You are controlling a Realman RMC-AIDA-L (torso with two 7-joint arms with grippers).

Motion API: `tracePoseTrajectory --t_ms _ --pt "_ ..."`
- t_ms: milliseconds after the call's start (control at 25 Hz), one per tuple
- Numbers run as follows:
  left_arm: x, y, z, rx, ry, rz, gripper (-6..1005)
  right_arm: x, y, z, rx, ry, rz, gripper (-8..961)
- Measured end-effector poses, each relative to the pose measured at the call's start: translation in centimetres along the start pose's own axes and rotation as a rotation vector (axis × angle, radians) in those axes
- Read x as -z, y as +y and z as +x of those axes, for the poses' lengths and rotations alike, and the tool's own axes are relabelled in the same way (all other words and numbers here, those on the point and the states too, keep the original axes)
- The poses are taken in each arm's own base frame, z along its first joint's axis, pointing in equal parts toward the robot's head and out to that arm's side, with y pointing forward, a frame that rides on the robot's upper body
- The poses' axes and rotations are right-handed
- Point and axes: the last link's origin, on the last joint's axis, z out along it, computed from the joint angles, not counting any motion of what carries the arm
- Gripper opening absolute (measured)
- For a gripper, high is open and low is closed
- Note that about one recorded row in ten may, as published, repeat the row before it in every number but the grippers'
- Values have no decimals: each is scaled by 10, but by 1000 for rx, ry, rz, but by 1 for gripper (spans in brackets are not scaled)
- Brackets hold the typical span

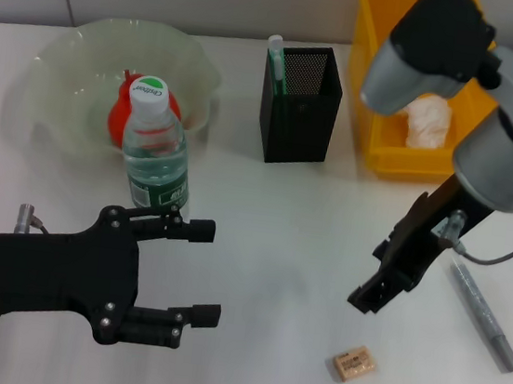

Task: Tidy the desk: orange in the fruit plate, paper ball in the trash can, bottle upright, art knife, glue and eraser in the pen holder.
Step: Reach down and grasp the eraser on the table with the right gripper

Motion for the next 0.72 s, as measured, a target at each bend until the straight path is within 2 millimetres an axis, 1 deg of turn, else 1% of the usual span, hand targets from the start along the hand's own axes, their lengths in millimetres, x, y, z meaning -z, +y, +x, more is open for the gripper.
tracePoseTrajectory --t_ms 280,320,360,720 --pt "-1 2 -2 6 2 0 809 -20 5 -5 53 65 24 705" --pt "-1 3 -2 8 4 -1 809 -26 6 -6 69 76 32 704" --pt "-1 3 -2 8 4 -1 809 -26 6 -6 69 76 32 704" --pt "-4 4 -2 10 12 -1 809 -50 17 -7 147 147 40 703"
